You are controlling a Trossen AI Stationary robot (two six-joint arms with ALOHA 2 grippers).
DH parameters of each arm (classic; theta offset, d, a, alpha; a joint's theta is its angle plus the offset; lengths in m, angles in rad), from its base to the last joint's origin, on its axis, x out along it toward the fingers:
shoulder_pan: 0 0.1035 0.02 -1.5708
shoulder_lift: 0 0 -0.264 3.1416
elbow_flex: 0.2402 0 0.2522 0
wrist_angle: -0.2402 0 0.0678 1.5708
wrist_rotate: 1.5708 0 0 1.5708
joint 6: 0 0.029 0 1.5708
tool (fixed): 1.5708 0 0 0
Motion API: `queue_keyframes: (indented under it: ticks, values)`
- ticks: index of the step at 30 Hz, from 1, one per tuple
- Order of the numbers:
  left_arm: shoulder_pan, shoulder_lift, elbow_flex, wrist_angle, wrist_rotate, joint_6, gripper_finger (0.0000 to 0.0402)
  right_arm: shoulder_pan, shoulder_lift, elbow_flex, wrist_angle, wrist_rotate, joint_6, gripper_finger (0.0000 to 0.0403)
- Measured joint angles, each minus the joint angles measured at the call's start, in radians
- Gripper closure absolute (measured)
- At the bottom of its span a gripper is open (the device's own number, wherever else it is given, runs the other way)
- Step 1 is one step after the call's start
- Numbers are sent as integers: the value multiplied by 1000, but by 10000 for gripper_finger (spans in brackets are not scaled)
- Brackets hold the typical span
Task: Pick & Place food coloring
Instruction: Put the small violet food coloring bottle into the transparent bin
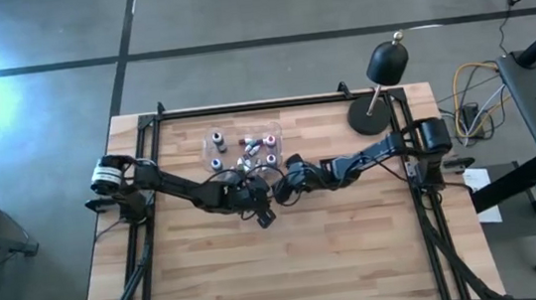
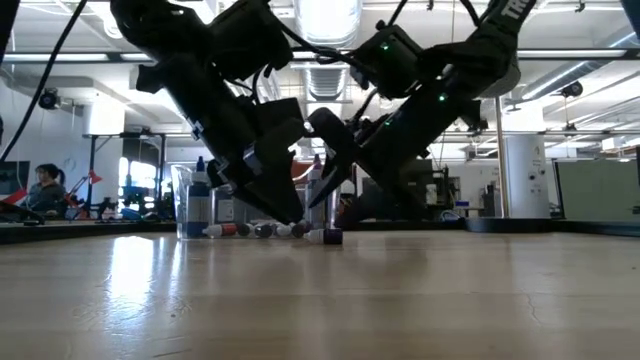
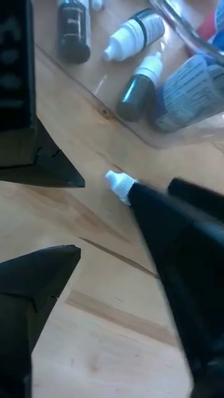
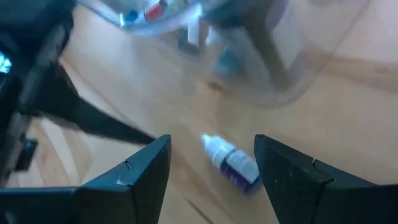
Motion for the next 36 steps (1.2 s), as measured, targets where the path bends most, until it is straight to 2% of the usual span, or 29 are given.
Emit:
queue_keyframes:
  ticks: [8, 19, 28, 36]
  values:
    - [-4, -3, -1, -35, 50, -3, 266, -3, 58, 30, -5, -131, 23, 179]
    - [-25, -5, -2, -63, 76, -15, 266, 5, 35, 19, -8, -243, 1, 179]
    - [-25, -5, -1, -61, 76, -17, 266, 7, 22, 19, 18, -288, -85, 179]
    - [-24, -5, 19, -59, 76, -18, 266, 11, -79, 7, -61, -227, -134, 179]
